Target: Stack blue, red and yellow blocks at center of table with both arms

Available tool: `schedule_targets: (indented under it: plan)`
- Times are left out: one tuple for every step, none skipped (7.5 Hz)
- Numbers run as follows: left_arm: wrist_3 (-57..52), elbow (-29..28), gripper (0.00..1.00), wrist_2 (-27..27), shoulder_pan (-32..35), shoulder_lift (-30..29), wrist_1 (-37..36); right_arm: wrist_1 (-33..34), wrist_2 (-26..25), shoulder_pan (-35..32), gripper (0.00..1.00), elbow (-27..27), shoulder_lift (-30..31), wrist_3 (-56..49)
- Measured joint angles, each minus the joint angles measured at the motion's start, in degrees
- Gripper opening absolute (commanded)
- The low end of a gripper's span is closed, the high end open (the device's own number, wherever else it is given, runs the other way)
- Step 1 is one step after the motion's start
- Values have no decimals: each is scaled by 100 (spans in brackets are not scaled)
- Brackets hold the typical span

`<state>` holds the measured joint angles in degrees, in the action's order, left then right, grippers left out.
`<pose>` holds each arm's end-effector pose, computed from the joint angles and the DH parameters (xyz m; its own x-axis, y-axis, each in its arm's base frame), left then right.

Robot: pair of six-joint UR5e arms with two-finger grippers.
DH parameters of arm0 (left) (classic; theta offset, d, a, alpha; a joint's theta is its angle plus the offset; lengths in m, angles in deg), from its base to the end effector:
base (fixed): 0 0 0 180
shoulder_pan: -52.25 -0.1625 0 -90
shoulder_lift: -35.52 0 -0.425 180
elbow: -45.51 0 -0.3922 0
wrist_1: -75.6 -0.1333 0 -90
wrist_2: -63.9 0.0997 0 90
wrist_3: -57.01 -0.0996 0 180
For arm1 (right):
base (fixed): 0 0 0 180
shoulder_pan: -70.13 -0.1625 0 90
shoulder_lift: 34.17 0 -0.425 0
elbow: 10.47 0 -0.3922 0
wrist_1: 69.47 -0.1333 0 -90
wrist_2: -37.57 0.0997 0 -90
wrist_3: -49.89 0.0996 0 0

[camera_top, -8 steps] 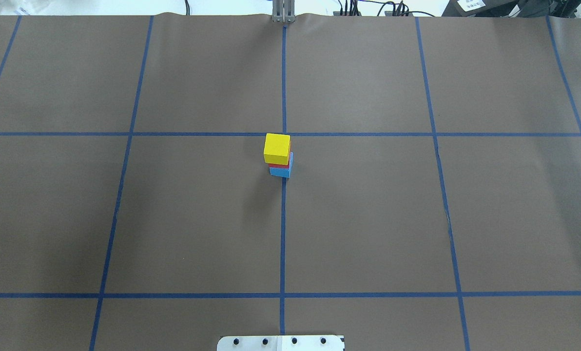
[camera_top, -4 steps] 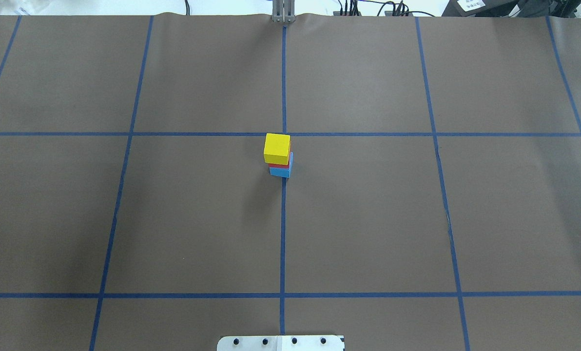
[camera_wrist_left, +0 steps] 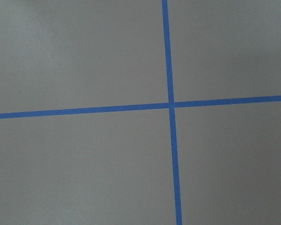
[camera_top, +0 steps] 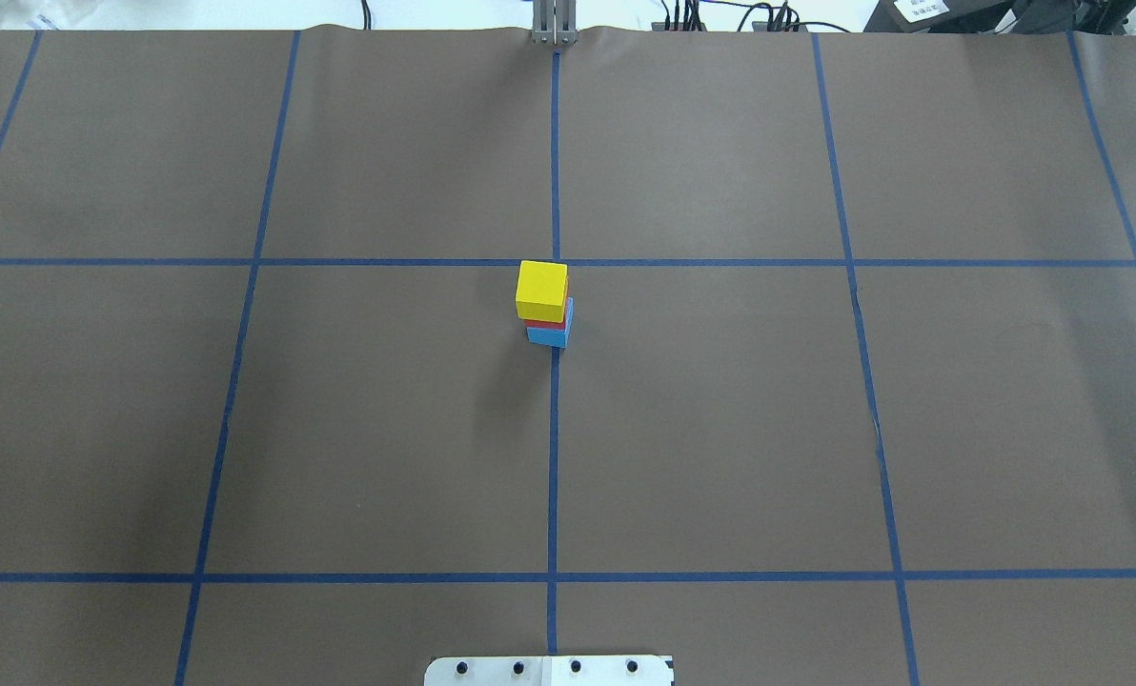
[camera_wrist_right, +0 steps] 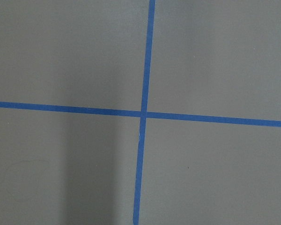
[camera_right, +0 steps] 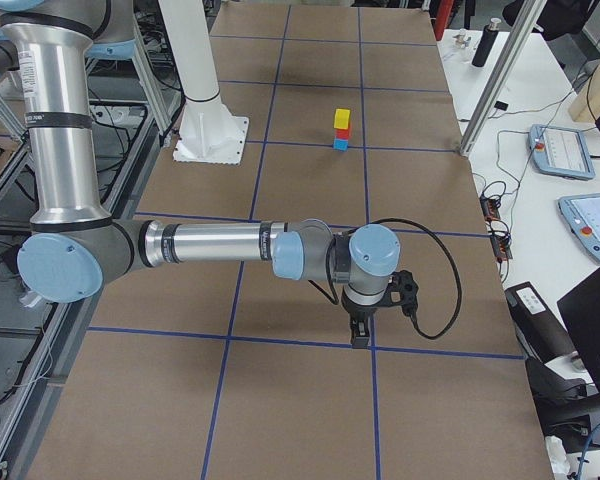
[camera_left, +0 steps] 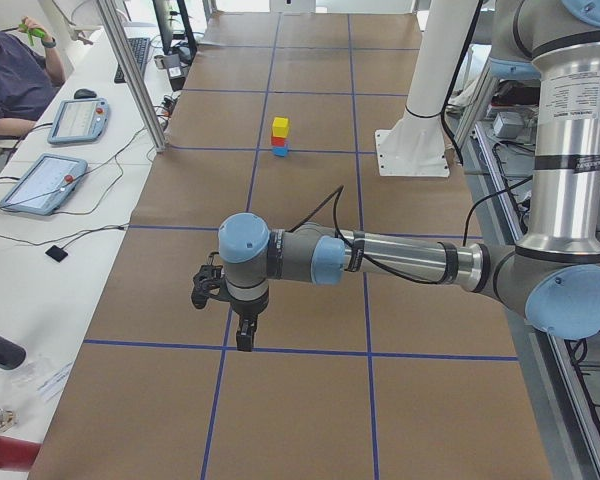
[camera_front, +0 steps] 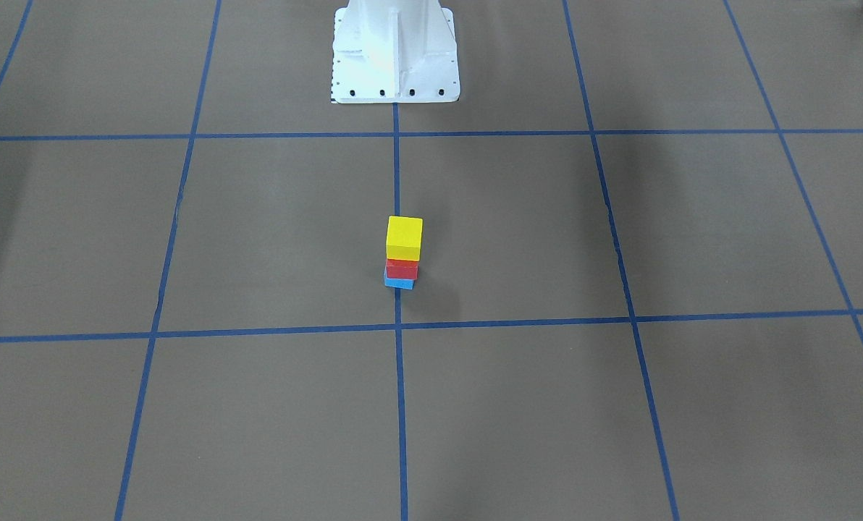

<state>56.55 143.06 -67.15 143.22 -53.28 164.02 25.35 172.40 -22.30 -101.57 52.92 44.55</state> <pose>-0.0761 -0.4853 0.6106 0.7551 0.0498 -0.6538 0.0108 0.9960 0.0884 0.0847 -0.5084 0.6316 0.7090 -0.0531 0.7032 0.0237 0.9984 0.0515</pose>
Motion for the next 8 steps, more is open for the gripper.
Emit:
schedule_targets:
  plan:
    - [3, -15, 100, 2, 0, 0, -7, 6, 0, -25, 99, 2, 26, 4]
    - [8, -18, 100, 6, 0, -2, -13, 8, 1, -61, 99, 4, 60, 6]
    - [12, -10, 100, 8, 0, -4, -16, 8, 7, -101, 99, 1, 111, 5]
    - [16, 6, 100, 11, 0, -5, -16, 4, 28, -137, 99, -12, 195, 3]
    - [18, 11, 100, 14, -1, -5, -17, 2, 94, -167, 99, -29, 293, 4]
    - [19, 13, 100, 17, -4, -8, -17, -1, 179, -192, 99, -43, 367, 6]
    - [19, 16, 100, 17, -7, -11, -19, -4, 221, -203, 99, -51, 402, 7]
    - [19, 21, 100, 18, -8, -13, -23, -9, 237, -204, 99, -57, 416, 7]
